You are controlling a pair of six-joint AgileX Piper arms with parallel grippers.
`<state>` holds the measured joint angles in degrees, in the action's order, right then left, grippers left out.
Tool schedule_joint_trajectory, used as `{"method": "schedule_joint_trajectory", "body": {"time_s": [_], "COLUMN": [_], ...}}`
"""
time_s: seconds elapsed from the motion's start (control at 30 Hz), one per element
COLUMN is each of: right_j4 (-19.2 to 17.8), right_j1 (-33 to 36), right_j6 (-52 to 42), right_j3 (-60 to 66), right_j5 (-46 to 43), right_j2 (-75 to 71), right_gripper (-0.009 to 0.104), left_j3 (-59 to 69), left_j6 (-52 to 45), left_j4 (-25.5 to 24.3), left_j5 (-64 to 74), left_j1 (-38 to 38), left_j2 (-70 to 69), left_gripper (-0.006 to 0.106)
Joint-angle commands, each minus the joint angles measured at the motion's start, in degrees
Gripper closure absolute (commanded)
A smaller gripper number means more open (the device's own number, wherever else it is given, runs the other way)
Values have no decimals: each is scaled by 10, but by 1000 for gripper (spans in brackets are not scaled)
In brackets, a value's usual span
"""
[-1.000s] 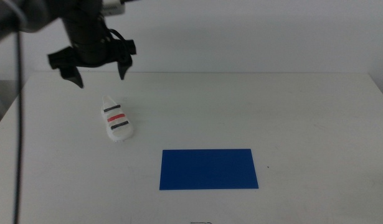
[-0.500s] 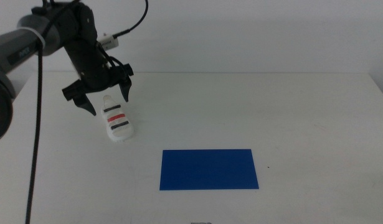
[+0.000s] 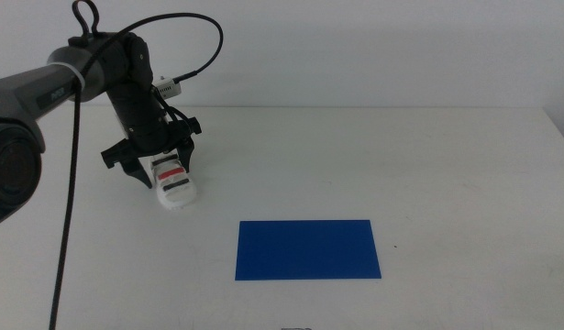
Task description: Use one arm to grab the shoe from the table and place it on the mat.
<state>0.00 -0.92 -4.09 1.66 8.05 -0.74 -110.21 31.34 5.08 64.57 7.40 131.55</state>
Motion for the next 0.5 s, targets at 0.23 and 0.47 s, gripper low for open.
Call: {"method": "schedule_joint_trajectory", "body": {"time_s": [0.23, 0.47], "right_j4": [-5, -5], "right_j1": [1, 1], "right_j6": [-3, -3], "right_j3": [-11, -11], "right_j5": [-43, -43], "right_j2": [-11, -11], "right_gripper": [1, 1], "left_j3": [-25, -5], "left_j6": [-11, 35], "left_j4": [17, -45], "left_j5": [62, 110], "left_j1": [2, 67], "left_j2": [-61, -131], "left_gripper": [84, 86]}}
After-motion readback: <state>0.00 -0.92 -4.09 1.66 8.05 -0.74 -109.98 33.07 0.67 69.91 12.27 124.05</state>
